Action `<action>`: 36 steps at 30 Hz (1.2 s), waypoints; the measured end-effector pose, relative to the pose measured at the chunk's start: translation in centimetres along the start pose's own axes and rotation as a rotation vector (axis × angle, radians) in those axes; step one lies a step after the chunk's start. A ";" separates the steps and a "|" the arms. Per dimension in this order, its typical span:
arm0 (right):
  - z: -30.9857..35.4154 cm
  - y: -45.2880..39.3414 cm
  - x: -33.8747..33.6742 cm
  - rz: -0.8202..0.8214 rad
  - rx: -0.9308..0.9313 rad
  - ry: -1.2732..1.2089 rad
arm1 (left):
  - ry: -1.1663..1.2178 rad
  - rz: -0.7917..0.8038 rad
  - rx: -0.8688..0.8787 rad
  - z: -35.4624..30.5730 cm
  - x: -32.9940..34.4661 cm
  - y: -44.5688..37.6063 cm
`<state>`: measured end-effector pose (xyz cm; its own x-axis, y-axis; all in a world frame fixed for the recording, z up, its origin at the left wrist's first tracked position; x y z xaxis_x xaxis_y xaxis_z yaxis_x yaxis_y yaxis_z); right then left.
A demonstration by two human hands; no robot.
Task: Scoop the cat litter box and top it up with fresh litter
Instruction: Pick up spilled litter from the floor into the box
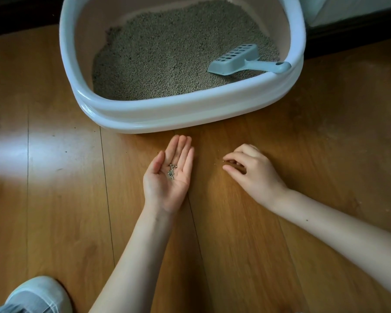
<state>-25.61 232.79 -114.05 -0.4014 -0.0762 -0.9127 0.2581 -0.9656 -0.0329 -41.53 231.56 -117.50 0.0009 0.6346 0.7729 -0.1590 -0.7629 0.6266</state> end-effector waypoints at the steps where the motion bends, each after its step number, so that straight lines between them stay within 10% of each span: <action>1: 0.3 -0.2 0.0 -0.009 -0.017 0.016 | 0.002 -0.001 -0.003 0.1 0.0 0.0; 24: 3.1 -3.6 0.2 0.007 -0.275 0.268 | -0.013 -0.013 -0.014 0.6 -0.5 0.3; 36: 6.6 -2.8 -3.3 -0.088 -0.227 -0.052 | -0.049 0.027 -0.089 3.2 0.0 0.4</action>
<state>-30.77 234.13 -108.28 -0.4741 -0.0126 -0.8804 0.4083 -0.8890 -0.2072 -38.43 230.83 -116.93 0.0431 0.6056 0.7946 -0.2462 -0.7644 0.5959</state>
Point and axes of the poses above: each hand's wrist, its own y-axis away from the middle knuckle, its own x-axis out of the palm, z = x × y, the point moved 9 cm from there along -y, towards the middle knuckle, and after that the axes turned 14 degrees about y, right-handed, at the moved point
